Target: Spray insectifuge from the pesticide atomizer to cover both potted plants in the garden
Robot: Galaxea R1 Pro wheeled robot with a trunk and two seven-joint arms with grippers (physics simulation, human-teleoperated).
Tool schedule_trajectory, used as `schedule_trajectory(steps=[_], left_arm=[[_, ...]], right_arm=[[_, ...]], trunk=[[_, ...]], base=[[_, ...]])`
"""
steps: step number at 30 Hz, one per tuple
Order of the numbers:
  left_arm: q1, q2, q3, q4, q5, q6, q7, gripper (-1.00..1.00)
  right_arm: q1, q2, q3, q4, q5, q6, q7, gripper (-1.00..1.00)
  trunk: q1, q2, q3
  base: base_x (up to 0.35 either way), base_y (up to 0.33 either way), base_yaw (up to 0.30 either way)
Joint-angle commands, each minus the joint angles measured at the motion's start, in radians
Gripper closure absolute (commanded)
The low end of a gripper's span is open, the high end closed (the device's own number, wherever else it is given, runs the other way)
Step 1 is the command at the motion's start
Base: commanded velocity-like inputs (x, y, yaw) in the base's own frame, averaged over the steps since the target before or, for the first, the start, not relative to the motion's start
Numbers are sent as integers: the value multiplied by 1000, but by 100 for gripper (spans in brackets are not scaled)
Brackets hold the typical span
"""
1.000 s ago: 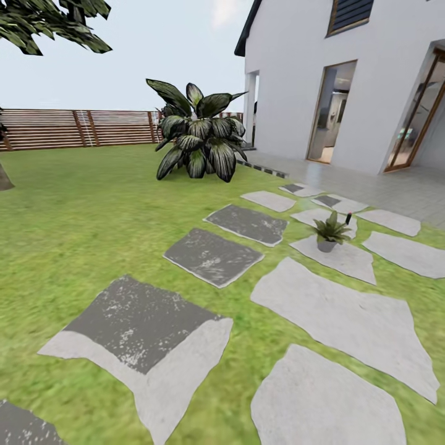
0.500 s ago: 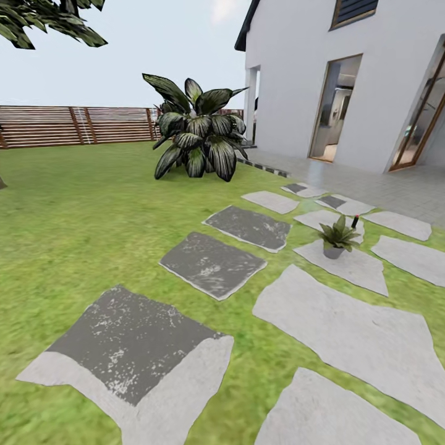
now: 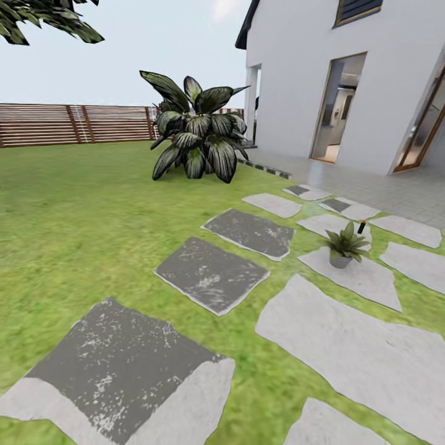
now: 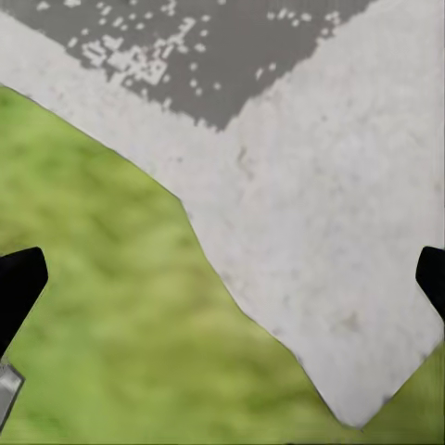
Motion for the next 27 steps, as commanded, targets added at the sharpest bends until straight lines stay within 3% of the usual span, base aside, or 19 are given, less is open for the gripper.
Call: schedule_trajectory(steps=[1,10,27], left_arm=[[0,0,2,1,1,-3,0,-100],[0,0,2,1,0,-3,0,-100],[0,-2,1,1,-2,-3,0,-100]], right_arm=[[-1,0,-2,1,0,-3,0,-100],[0,0,-2,1,0,-3,1,-100],[-1,0,-2,1,0,-3,1,-100]], trunk=[[0,0,-1],[0,0,0],[0,0,13]], base=[[336,0,0],[335,-38,-24],[327,-100,-215]])
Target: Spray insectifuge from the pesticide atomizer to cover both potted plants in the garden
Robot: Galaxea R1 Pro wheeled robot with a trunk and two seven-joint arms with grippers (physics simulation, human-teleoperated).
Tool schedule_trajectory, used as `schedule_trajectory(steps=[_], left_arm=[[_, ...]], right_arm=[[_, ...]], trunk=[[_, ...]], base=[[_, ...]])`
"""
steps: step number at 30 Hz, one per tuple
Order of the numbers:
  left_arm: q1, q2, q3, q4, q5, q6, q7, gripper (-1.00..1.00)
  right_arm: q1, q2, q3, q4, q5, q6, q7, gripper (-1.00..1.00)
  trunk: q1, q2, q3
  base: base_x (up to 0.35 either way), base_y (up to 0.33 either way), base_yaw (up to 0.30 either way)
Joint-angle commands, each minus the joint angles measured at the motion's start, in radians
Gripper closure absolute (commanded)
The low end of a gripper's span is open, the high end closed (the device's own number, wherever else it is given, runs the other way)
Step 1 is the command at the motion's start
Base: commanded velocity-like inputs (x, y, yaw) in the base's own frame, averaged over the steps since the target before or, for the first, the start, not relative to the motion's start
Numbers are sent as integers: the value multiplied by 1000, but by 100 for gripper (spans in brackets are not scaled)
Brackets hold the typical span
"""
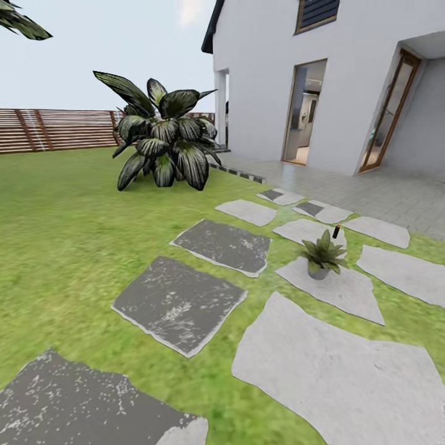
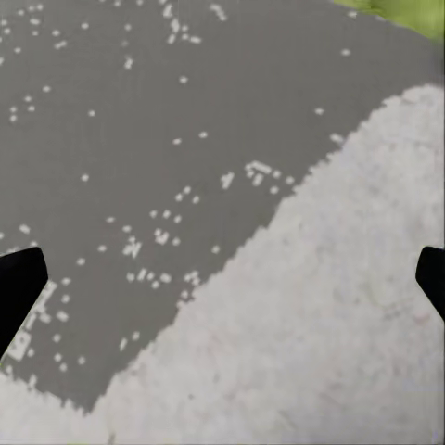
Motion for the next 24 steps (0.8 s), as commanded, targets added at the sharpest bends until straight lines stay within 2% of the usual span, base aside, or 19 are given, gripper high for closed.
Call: schedule_trajectory(steps=[1,24], left_arm=[[0,0,3,0,0,-3,1,-100],[-1,0,2,0,0,-3,1,-100]], right_arm=[[-1,0,-1,1,0,-3,0,-100],[0,0,-3,1,0,-3,0,-100]], trunk=[[0,0,0],[0,0,18]], base=[[305,-130,-226],[287,-158,-226]])
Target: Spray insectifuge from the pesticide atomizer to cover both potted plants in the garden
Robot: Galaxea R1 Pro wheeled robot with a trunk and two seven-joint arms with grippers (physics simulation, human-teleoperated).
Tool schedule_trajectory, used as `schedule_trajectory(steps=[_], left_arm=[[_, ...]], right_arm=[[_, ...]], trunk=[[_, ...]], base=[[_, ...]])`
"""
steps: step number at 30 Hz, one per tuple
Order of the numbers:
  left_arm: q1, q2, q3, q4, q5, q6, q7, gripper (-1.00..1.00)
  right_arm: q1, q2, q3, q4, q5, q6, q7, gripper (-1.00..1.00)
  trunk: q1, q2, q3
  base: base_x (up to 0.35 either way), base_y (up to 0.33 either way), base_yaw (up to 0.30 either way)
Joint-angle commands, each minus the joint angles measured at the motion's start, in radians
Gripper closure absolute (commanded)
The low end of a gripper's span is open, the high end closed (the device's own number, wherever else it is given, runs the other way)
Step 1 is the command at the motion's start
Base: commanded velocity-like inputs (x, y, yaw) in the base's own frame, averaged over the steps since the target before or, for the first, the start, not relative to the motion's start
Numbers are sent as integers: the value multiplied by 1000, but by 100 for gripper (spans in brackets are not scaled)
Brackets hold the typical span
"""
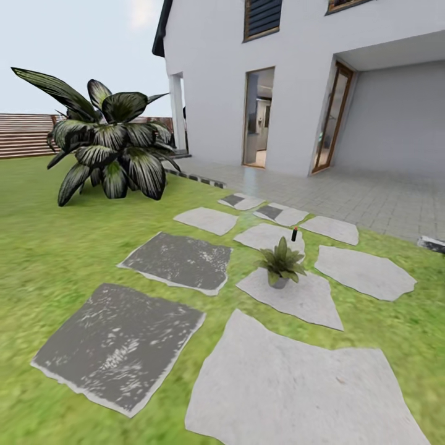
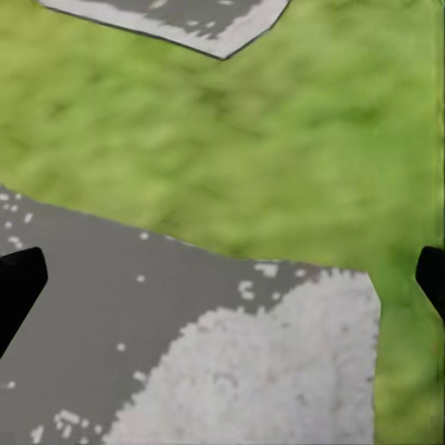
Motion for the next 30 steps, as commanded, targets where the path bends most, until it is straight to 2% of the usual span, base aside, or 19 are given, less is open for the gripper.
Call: schedule_trajectory(steps=[1,30], left_arm=[[0,0,2,1,0,-3,1,-100],[-1,1,4,1,2,-3,1,-100]], right_arm=[[-1,0,-1,1,0,-3,0,-100],[-1,0,0,3,0,-3,0,-100]], trunk=[[0,0,0],[0,0,20]], base=[[285,-162,-226],[285,-162,-237]])
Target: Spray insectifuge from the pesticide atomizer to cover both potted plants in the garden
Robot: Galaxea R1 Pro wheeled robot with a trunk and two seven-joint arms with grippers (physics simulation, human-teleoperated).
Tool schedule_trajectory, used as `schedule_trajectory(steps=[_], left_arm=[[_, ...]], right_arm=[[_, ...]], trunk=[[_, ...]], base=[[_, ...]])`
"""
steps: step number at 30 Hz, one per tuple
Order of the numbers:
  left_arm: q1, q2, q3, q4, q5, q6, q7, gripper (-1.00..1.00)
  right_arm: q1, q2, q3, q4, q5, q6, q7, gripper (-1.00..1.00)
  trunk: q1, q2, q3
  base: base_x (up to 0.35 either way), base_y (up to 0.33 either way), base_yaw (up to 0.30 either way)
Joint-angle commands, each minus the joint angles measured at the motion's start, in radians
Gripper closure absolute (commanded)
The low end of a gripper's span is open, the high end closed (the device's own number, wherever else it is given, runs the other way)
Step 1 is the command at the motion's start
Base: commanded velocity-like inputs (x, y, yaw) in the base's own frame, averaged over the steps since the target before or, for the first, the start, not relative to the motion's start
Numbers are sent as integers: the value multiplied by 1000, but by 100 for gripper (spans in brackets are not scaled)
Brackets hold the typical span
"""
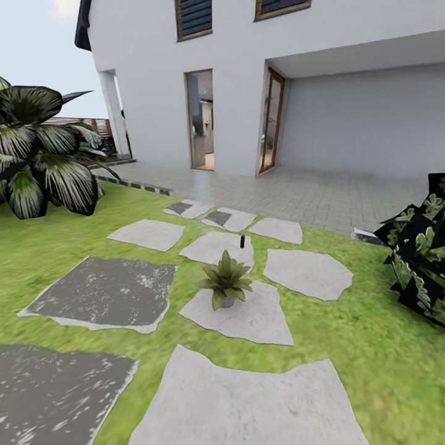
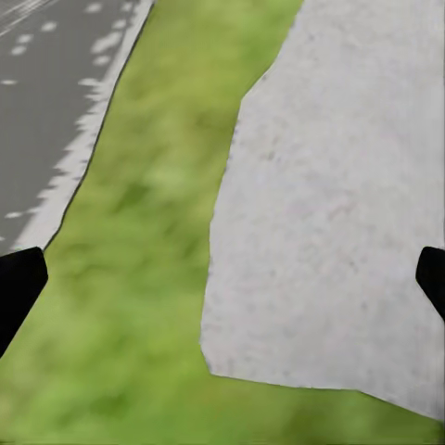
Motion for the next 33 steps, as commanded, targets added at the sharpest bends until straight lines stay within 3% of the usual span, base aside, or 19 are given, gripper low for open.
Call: schedule_trajectory(steps=[1,16,33], left_arm=[[0,0,2,0,0,-3,0,-100],[0,0,2,0,0,-4,0,-100],[0,-1,2,0,-1,-4,0,-100]], right_arm=[[-1,0,-2,1,0,-3,0,-100],[-1,0,-1,1,0,-3,-1,-100],[-1,0,-2,0,0,-4,-1,-100]], trunk=[[0,0,-1],[0,0,1],[0,0,1]], base=[[285,-162,-261],[285,-162,-252],[285,-162,-17]])
